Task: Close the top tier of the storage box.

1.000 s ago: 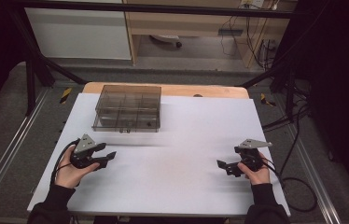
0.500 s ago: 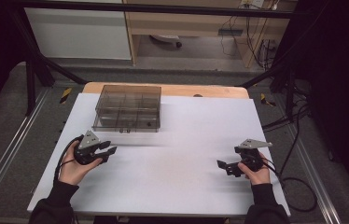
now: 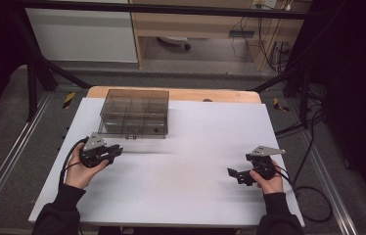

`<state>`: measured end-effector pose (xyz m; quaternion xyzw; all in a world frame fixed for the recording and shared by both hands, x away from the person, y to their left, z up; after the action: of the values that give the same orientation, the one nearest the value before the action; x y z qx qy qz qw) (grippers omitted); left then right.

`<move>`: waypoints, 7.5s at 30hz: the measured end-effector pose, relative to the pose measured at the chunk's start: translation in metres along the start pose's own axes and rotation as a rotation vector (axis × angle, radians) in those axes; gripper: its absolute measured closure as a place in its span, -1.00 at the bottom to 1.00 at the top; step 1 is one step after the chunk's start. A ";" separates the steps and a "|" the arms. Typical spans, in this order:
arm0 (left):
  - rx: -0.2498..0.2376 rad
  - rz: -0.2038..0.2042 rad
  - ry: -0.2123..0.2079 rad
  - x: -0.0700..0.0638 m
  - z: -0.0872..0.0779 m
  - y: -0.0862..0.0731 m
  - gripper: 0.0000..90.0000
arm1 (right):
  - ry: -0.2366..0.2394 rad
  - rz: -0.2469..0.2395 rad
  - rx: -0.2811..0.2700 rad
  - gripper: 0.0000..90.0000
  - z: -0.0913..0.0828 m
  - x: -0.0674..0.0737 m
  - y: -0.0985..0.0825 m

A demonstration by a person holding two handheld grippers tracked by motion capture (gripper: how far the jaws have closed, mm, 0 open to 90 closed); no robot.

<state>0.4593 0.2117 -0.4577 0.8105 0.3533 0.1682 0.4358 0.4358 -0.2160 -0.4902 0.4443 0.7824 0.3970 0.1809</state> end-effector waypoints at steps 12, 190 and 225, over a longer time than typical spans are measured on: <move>-0.007 -0.014 0.000 0.005 0.007 0.002 0.94 | 0.000 -0.002 0.001 -0.98 0.001 0.000 -0.001; -0.009 0.005 0.082 0.048 0.044 0.035 1.00 | 0.008 -0.019 0.001 -0.98 0.000 0.002 -0.002; -0.023 0.018 0.112 0.055 0.053 0.042 1.00 | 0.008 -0.019 -0.004 -0.98 0.000 0.002 -0.001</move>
<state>0.5468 0.2045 -0.4549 0.7981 0.3678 0.2212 0.4230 0.4340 -0.2150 -0.4912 0.4350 0.7864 0.3988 0.1824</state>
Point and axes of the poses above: each handheld gripper's, and its own axes: z roughly forward along the jaws, y roughly out of its top, x roughly to its left, the point moved 9 cm from there along z, roughly forward along the jaws, and after that the axes turned 6 degrees about -y, right-handed, at the moved point
